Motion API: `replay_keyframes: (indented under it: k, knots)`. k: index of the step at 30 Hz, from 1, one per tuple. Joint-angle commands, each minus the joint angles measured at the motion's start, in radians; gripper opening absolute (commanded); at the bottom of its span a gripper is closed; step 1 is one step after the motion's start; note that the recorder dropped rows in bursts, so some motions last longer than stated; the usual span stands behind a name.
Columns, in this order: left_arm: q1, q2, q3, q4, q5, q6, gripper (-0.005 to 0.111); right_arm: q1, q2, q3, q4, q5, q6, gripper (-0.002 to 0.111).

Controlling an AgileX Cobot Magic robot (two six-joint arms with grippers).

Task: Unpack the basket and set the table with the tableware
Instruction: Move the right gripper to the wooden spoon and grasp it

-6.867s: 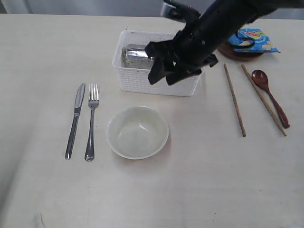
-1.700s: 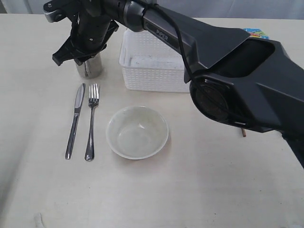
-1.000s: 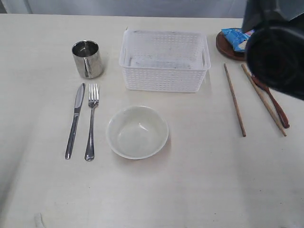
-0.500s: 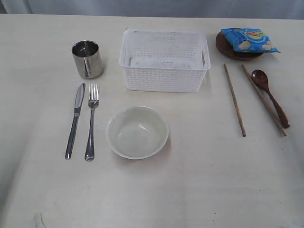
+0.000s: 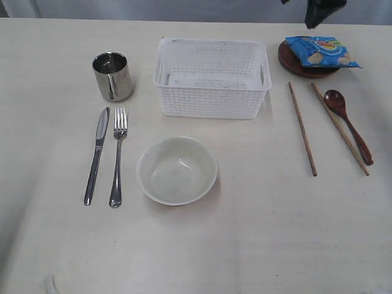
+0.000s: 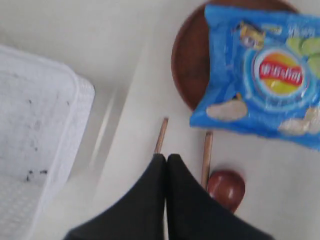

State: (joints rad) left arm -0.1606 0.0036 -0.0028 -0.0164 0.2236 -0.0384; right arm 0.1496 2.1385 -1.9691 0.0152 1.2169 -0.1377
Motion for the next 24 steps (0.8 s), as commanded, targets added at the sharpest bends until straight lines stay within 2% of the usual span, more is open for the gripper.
replay_keyframes:
  k: [1,8,13,18,24]
  knots:
    - [-0.001,-0.004,0.003,-0.003,-0.011,0.000,0.000,-0.039,-0.075,0.192,0.004,0.004,0.038,0.000]
    - [-0.001,-0.004,0.003,-0.003,-0.011,0.000,0.000,-0.129,-0.219,0.558,-0.015,-0.182,0.047,0.000]
    - [-0.001,-0.004,0.003,-0.003,-0.011,0.000,0.000,-0.189,-0.271,0.745,0.032,-0.297,0.041,0.000]
    - [-0.001,-0.004,0.003,-0.003,-0.011,0.000,0.000,-0.191,-0.271,0.828,0.042,-0.368,0.032,0.000]
    - [-0.001,-0.004,0.003,-0.003,-0.011,0.000,0.000,-0.191,-0.271,0.830,0.017,-0.419,0.010,0.000]
